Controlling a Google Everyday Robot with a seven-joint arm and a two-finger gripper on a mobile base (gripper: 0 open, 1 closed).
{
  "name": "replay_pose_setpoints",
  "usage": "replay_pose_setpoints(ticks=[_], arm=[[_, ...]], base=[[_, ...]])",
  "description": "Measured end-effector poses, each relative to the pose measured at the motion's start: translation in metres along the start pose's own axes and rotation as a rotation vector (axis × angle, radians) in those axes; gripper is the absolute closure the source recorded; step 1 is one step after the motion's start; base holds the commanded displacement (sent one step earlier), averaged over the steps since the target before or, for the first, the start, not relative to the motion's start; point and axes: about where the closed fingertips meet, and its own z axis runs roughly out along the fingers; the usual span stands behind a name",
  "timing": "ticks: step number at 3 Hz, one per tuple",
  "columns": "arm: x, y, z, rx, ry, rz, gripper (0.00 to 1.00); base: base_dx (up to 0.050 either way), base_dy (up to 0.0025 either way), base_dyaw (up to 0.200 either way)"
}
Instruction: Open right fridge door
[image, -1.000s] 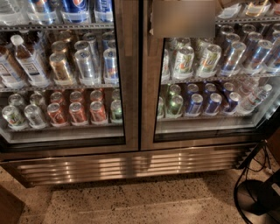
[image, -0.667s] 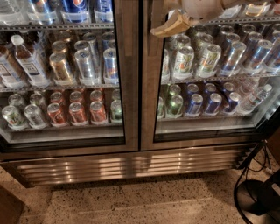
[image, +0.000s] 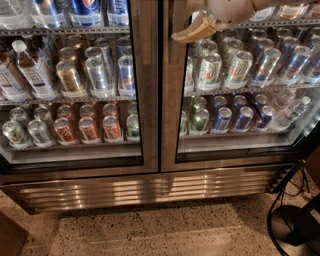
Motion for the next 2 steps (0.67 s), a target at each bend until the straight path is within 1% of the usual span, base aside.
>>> replay_pose_setpoints(ticks=[2], arm=[[0.0005, 0.0, -0.0002, 0.003, -0.012, -0.003, 1.0]], base=[[0.0, 0.0, 0.0]])
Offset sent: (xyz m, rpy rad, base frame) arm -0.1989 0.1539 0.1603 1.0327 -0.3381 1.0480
